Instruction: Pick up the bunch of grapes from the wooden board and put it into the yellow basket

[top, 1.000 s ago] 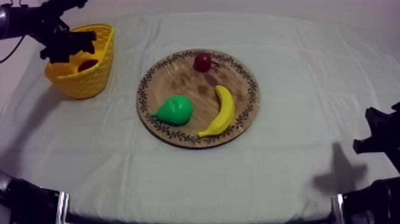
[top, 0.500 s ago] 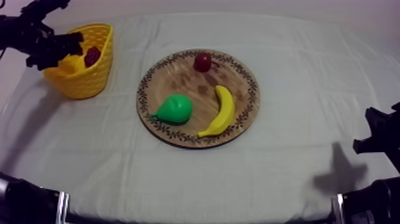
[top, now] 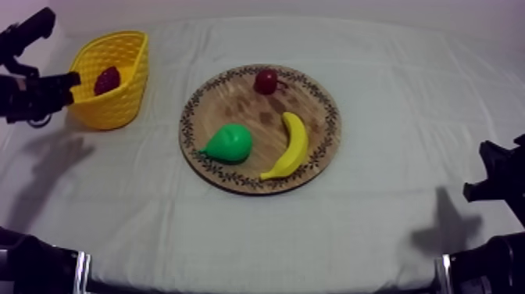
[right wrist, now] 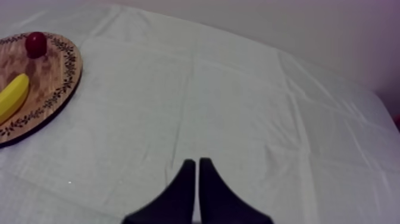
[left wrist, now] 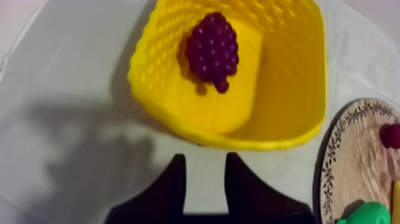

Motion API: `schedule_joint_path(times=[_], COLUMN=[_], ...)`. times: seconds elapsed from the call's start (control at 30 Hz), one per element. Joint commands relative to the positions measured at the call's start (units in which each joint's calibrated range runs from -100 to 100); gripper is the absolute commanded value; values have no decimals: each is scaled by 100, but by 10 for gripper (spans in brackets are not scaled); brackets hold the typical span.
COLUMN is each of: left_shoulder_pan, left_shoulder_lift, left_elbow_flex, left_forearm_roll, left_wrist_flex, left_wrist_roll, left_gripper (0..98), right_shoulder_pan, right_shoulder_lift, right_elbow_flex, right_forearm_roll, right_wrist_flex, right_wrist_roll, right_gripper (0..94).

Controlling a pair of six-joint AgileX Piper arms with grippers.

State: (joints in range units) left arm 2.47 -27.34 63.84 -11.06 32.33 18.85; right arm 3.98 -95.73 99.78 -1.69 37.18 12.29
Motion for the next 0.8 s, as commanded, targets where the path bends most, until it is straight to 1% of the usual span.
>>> schedule_joint_path(times=[0.0,0.17,0.3,0.5,0.63,0.77], left_shoulder_pan=[-31,-64,-86,-104,-140,-205], left_shoulder_lift=[-856,-1863,-2618,-3763,-4571,-5336], left_elbow_flex=[573,1444,1838,2157,2320,2435], left_forearm_roll=[23,155,347,537,647,760], left_wrist_flex=[3,64,370,841,1137,1242], left_wrist_roll=[-31,-193,-471,-852,-1008,-1161], left_gripper=[175,72,19,3,1,1], right_shoulder_pan=[0,0,0,0,0,0], right_shoulder_lift=[-2,-2,-2,-2,-2,-2], right_elbow_flex=[-1,-1,-1,-1,-1,-1], right_forearm_roll=[1,1,1,1,1,1], right_wrist_flex=[0,0,0,0,0,0], right_wrist_roll=[0,-3,-1,0,0,0], right_gripper=[5,5,5,5,5,5])
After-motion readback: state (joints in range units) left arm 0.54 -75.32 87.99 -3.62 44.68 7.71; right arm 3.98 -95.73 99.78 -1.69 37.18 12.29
